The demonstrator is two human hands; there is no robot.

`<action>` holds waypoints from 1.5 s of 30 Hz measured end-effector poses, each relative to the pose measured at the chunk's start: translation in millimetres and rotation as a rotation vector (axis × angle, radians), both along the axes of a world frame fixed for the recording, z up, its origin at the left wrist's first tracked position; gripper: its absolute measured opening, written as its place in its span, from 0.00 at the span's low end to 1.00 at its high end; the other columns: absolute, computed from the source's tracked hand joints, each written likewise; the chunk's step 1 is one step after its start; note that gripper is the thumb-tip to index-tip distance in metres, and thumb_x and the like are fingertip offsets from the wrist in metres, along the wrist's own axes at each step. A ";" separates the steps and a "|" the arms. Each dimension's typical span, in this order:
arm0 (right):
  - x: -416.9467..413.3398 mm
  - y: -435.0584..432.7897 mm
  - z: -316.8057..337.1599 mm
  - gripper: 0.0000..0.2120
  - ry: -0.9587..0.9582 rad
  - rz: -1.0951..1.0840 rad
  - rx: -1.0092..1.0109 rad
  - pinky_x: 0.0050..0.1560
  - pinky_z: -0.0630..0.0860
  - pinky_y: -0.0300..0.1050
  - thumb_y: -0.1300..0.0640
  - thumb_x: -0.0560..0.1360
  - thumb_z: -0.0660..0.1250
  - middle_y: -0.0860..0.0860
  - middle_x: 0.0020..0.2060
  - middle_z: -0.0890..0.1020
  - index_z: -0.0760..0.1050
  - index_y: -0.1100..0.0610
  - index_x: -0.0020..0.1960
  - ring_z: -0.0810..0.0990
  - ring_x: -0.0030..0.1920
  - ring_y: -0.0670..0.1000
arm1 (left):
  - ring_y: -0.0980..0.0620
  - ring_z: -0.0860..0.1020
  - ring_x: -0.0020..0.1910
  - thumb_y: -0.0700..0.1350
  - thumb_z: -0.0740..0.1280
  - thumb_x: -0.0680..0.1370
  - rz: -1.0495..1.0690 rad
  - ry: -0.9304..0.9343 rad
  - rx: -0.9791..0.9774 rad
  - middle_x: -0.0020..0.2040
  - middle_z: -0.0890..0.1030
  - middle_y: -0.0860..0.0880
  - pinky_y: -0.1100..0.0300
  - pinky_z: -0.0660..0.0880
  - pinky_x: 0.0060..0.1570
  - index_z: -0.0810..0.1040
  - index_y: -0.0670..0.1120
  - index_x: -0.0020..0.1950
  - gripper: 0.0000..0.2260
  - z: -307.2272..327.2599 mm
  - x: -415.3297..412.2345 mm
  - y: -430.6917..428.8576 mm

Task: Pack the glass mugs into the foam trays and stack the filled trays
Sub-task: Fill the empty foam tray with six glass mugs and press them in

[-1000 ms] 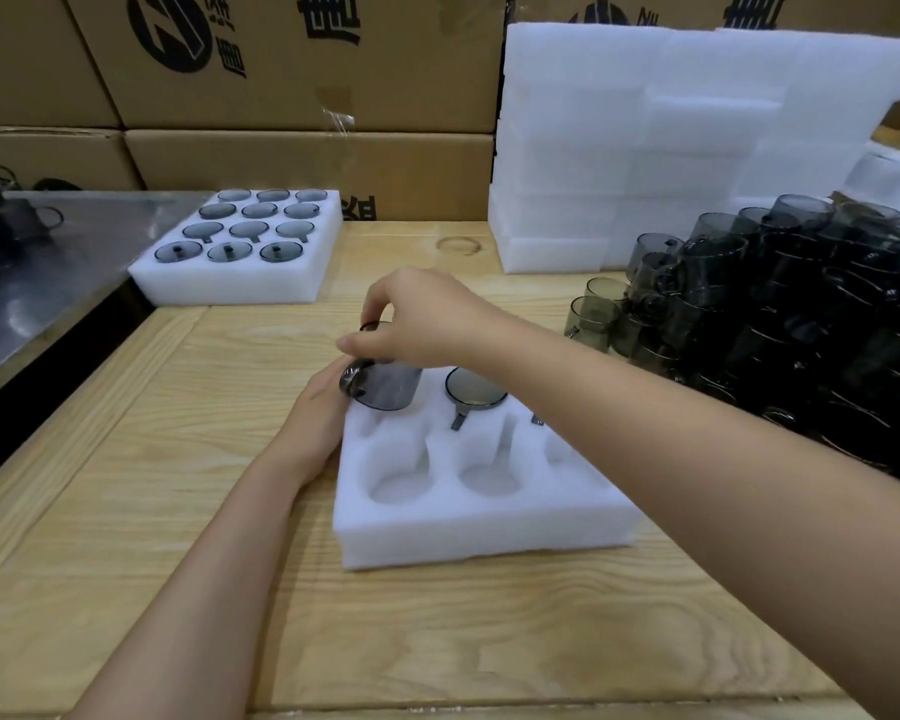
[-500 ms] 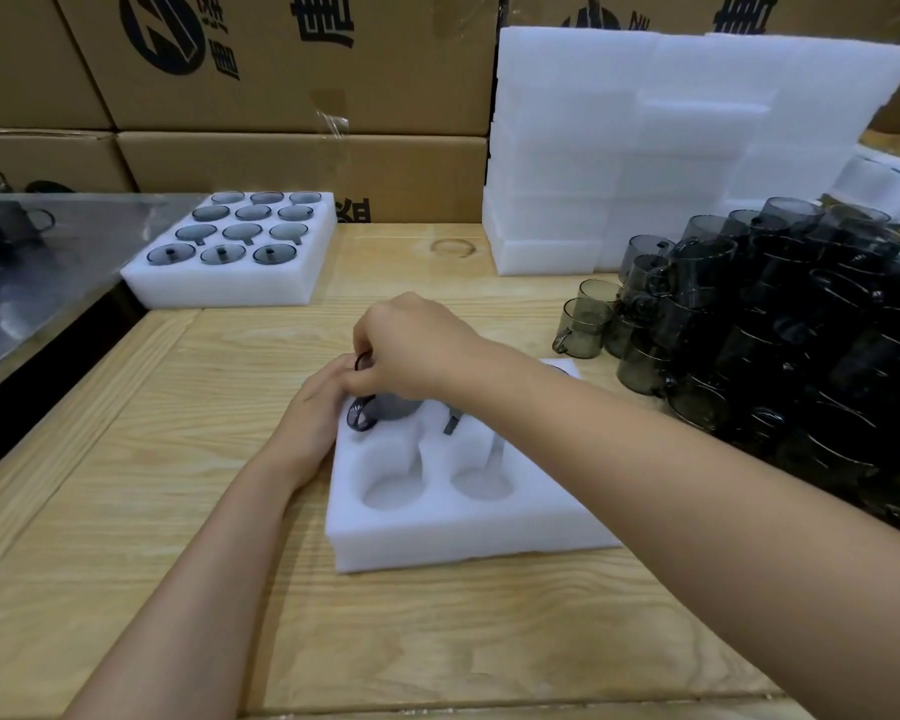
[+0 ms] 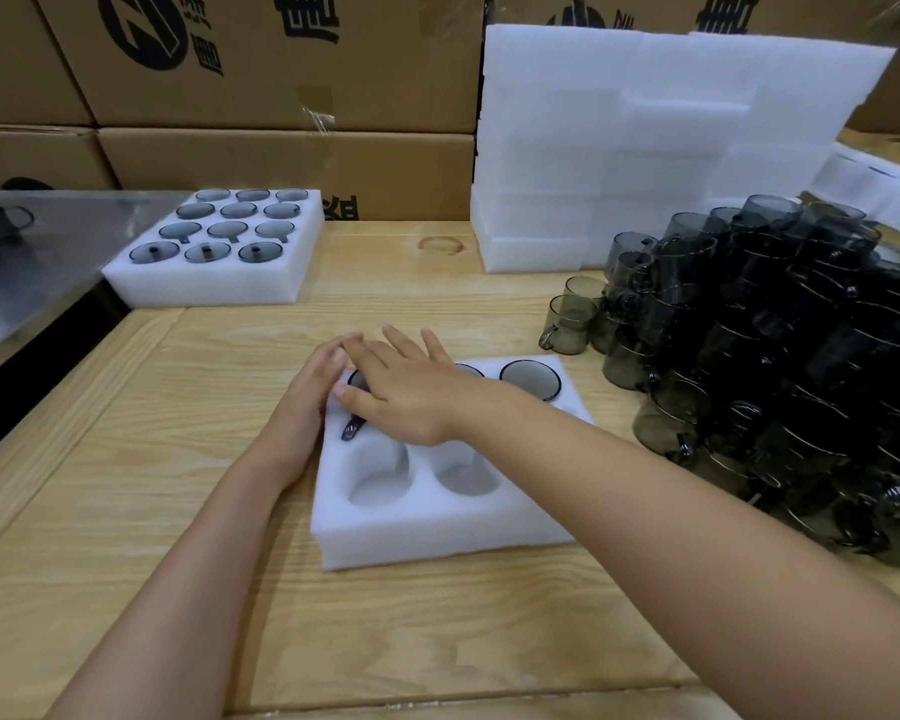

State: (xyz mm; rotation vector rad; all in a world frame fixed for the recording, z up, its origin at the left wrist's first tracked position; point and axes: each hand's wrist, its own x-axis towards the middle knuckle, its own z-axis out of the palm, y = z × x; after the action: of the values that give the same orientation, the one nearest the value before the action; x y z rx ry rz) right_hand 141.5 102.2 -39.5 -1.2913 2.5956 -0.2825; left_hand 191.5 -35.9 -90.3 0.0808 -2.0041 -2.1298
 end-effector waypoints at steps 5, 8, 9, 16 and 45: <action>-10.4 -8.0 4.1 0.28 -0.348 -0.110 -0.095 0.73 0.36 0.53 0.43 0.79 0.42 0.47 0.75 0.58 0.54 0.54 0.76 0.46 0.75 0.45 | 0.51 0.82 0.52 0.45 0.62 0.71 -0.003 -0.012 0.082 0.52 0.84 0.51 0.56 0.75 0.52 0.75 0.55 0.62 0.19 -2.9 1.2 -2.0; -16.6 -7.4 11.2 0.25 -0.625 -0.352 -0.377 0.69 0.63 0.51 0.45 0.78 0.47 0.53 0.64 0.74 0.74 0.58 0.61 0.70 0.66 0.52 | 0.45 0.81 0.50 0.43 0.63 0.76 0.016 -0.024 0.098 0.51 0.83 0.44 0.51 0.74 0.52 0.74 0.54 0.64 0.17 -2.9 1.8 -2.5; -16.9 -9.2 10.9 0.23 -0.505 -0.380 -0.417 0.62 0.69 0.51 0.47 0.79 0.48 0.56 0.57 0.78 0.76 0.61 0.54 0.74 0.59 0.56 | 0.44 0.80 0.50 0.42 0.62 0.78 0.029 -0.022 0.093 0.50 0.83 0.44 0.52 0.75 0.51 0.73 0.53 0.65 0.16 -2.6 1.7 -2.7; -9.3 -14.8 -5.2 0.16 0.166 -0.435 -0.129 0.71 0.50 0.58 0.56 0.81 0.48 0.54 0.53 0.79 0.72 0.57 0.60 0.75 0.57 0.58 | 0.47 0.81 0.45 0.40 0.58 0.81 0.104 -0.046 0.113 0.48 0.83 0.45 0.54 0.75 0.48 0.73 0.44 0.66 0.14 3.9 -0.1 8.4; -8.8 10.0 -4.6 0.10 -0.012 -0.387 -0.428 0.62 0.61 0.47 0.59 0.77 0.55 0.54 0.48 0.82 0.71 0.56 0.56 0.76 0.53 0.54 | 0.48 0.66 0.70 0.59 0.41 0.81 0.148 -0.275 -1.013 0.69 0.72 0.48 0.51 0.62 0.67 0.69 0.48 0.71 0.29 32.1 -17.0 40.8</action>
State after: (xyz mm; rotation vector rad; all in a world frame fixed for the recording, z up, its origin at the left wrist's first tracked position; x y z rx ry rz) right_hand 132.7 112.2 -44.1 -0.8684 2.8580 -0.9513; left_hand 174.5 4.9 -58.2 0.3449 -2.8599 -0.8560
